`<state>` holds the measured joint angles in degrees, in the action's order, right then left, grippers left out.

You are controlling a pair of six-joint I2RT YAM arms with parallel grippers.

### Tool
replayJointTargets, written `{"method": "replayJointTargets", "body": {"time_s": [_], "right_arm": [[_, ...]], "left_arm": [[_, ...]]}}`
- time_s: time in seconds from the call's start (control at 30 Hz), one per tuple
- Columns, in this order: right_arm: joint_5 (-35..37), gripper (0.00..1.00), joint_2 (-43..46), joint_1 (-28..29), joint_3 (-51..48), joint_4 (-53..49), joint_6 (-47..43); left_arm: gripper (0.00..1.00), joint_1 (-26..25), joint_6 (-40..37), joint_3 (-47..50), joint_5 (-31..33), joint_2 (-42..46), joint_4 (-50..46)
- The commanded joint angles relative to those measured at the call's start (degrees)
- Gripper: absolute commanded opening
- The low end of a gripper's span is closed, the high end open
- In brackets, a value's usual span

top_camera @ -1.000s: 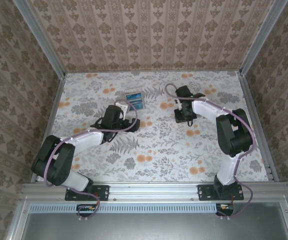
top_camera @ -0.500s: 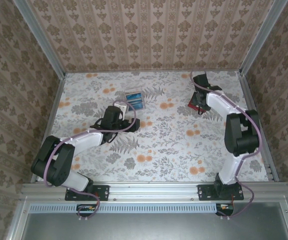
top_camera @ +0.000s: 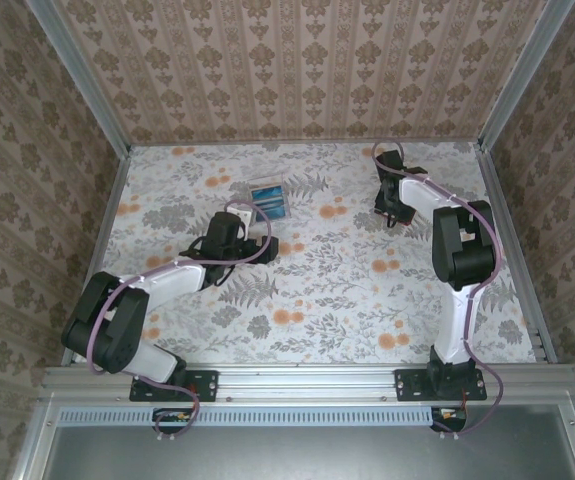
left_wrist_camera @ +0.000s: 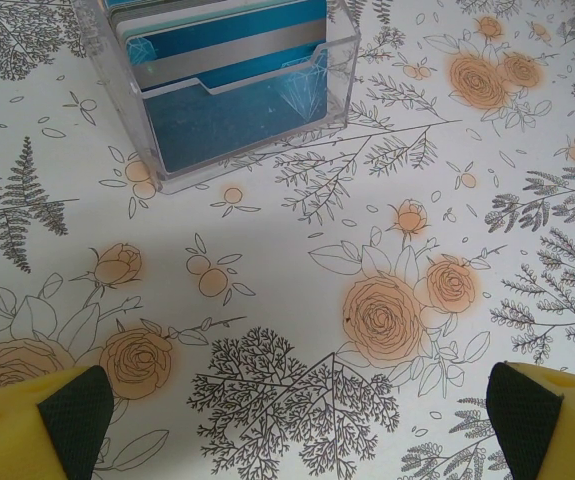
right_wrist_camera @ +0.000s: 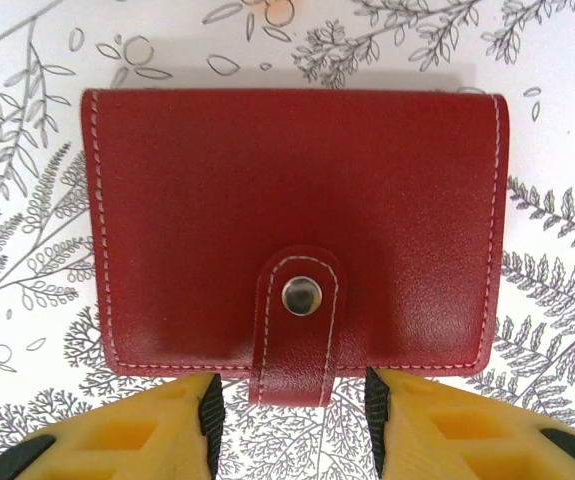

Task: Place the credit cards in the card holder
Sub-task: Move the card holder to the center of the table.

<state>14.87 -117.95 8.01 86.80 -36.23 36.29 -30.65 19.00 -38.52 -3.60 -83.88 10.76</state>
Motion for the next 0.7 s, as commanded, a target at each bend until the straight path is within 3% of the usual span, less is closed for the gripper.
{"method": "replayJointTargets", "body": {"time_s": [0.0,0.43,0.67], "right_arm": [[2.0,0.43,-2.1,-0.3,1.1,-2.8,1.4],[-1.1,0.26,-0.1,-0.5,-2.3,2.8,-3.2],[-3.1,0.19,6.0,-0.3,-9.9,8.2,-7.8]], "left_arm": [[1.00,0.1,1.5,-0.2,0.9,-0.7,0.0],[1.00,-0.2,1.5,-0.5,1.1,-0.9,-1.1],[1.00,-0.2,1.8,-0.7,0.7,-1.4,-1.1]]}}
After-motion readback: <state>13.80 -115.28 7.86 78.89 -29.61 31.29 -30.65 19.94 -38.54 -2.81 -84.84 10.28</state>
